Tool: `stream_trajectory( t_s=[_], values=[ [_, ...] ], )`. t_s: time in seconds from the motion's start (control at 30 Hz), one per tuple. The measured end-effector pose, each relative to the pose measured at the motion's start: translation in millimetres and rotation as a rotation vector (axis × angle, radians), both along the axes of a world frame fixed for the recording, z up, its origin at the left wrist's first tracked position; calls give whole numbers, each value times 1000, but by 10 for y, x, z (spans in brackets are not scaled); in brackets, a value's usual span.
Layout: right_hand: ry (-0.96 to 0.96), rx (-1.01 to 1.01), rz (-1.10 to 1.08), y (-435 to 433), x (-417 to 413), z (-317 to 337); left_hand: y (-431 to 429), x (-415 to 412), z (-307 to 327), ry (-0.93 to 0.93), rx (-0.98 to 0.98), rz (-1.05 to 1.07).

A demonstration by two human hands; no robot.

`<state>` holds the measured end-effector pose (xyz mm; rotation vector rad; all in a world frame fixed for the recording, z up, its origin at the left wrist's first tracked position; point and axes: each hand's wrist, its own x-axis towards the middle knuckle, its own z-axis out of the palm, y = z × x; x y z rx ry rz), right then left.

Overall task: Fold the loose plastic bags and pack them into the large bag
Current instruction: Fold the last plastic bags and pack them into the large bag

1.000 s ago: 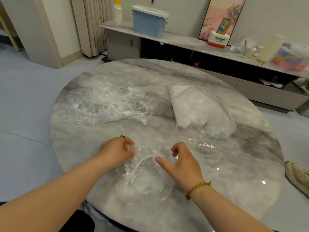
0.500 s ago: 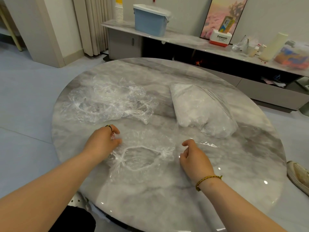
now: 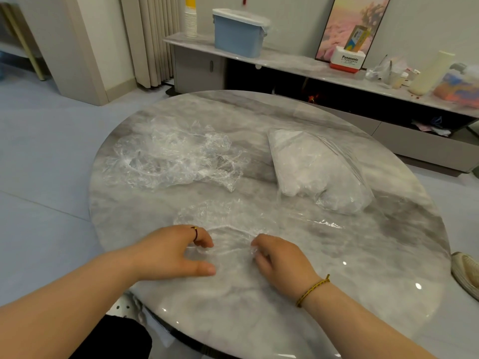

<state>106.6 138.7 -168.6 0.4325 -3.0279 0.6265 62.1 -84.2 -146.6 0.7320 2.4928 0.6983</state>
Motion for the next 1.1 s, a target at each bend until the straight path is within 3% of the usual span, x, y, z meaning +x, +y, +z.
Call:
stream_trajectory(
  t_s=[0.1,0.27,0.43,0.73,0.83,0.93,1.03,1.1],
  values=[
    [-85,-263,-120,32,29,33,-39,34,-36,-4,-43,-66],
    [-164,-489,-321,45,6,88,1,17,-168,204,-48,14],
    [-208,-576,-414,3,-5,107,75,16,-158,-10,257,320],
    [-180,-282,-506,4,-64,67,146,-23,-218,8,340,518],
    [-222,-161,-497,-7,-57,64,217,14,-130,73,160,502],
    [-226,-47,-463,-38,-44,85,266,51,-74,386,-139,397],
    [-168,39,-441,-29,-41,59,310,74,-158,784,-14,201],
    [-30,92,-420,-59,-33,52,370,124,-240,812,-21,85]
  ],
)
